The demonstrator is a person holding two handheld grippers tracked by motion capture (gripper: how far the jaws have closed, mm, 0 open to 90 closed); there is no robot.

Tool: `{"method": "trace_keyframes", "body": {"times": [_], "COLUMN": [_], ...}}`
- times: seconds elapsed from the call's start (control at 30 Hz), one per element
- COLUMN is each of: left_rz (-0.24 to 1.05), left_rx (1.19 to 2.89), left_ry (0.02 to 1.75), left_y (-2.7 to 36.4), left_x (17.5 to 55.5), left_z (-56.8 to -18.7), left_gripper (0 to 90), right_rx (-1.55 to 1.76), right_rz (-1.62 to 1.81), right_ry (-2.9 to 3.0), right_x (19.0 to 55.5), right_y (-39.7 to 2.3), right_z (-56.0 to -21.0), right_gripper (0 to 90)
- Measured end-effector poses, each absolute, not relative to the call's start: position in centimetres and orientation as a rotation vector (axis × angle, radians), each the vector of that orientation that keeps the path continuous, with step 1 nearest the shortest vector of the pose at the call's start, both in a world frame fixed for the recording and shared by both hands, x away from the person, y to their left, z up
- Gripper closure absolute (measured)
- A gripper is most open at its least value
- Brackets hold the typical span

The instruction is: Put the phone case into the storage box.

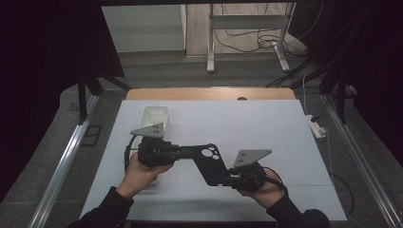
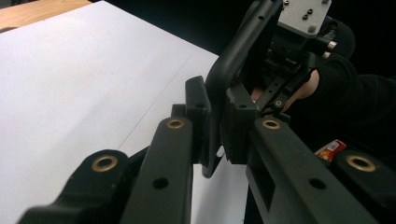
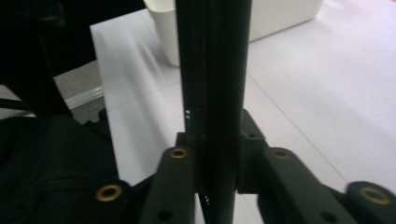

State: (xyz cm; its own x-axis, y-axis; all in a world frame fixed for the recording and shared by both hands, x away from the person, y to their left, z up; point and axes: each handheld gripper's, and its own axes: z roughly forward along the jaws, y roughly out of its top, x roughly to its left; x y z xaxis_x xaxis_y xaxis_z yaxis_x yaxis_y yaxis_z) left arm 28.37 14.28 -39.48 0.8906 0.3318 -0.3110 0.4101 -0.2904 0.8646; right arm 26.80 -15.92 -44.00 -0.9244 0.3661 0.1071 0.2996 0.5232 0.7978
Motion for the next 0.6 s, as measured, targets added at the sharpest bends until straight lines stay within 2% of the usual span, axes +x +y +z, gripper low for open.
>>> {"method": "trace_keyframes", "body": {"times": [0.23,0.6], "left_rz": [-0.045,-0.002], "left_rx": [1.919,1.953], "left_ry": [0.535,0.541], "left_y": [13.75,13.89], "left_x": [27.93,27.91], "left_z": [-39.12,-38.93], "left_gripper": [82.1,82.1], "right_rx": [0.573,0.608], "right_rz": [1.318,1.275], "right_ry": [2.667,2.669], "right_x": [26.75,26.87], "right_y": [-15.47,-15.26], "right_z": [-44.23,-44.48], "right_gripper": [61.9,47.1]}}
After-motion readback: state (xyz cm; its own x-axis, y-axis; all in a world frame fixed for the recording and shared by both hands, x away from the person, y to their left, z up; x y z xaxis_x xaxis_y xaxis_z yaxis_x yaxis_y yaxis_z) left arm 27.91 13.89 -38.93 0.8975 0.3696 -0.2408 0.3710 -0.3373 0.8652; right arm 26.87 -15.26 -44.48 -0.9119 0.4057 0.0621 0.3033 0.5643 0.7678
